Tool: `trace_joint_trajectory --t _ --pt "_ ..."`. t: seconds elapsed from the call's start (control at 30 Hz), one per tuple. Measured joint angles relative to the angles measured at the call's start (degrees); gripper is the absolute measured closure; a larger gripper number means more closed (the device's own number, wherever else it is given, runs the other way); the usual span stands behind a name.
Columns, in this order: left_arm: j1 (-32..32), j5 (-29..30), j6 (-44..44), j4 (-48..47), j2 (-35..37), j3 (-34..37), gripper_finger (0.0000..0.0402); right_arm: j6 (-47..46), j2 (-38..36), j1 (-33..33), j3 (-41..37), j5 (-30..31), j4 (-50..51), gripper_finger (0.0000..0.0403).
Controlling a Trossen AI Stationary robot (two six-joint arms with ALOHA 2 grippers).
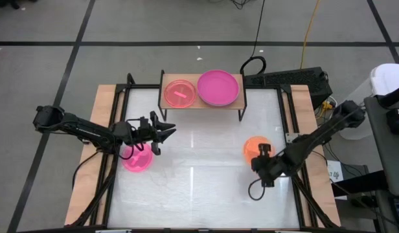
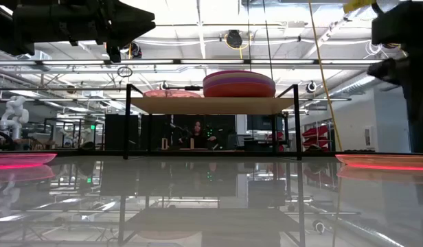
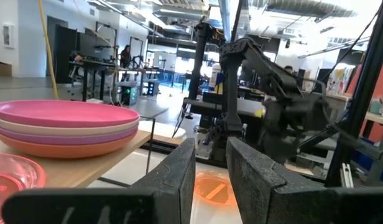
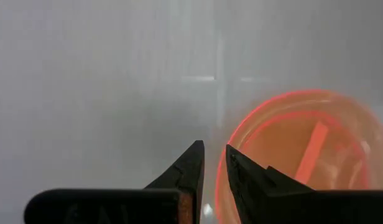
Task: Place and stack plates onto a shelf
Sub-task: Stack the orange transparent plate on top of the pink transparent plate on the shelf
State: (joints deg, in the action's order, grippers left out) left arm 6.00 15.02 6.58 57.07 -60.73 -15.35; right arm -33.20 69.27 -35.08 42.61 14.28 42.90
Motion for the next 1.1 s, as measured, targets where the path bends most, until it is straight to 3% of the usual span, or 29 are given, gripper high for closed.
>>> trace_joint_trajectory --t 0.23,0.43,0.77,0.93,1.1 --pt "1.0 0.0 -0.3 0.0 0.0 0.0 0.0304 -0.9 8.3 -1.1 -0.2 -0.5 -1.5 0.0346" --pt "1.2 0.0 -0.3 -0.4 0.0 0.0 0.0304 -2.1 12.3 -1.0 -0.3 2.7 0.8 0.0346" --pt "1.2 0.0 -0.2 -0.4 0.0 0.0 0.0304 -6.2 14.8 -1.1 -2.3 5.4 2.0 0.0349" --pt "1.2 0.0 -0.1 -0.5 0.0 0.0 0.0304 -7.7 14.5 -1.0 -4.9 5.3 1.6 0.0392" --pt "1.2 0.0 -0.1 -0.8 0.0 0.0 0.0304 -5.9 12.7 -1.0 -3.3 6.5 1.1 0.0401"
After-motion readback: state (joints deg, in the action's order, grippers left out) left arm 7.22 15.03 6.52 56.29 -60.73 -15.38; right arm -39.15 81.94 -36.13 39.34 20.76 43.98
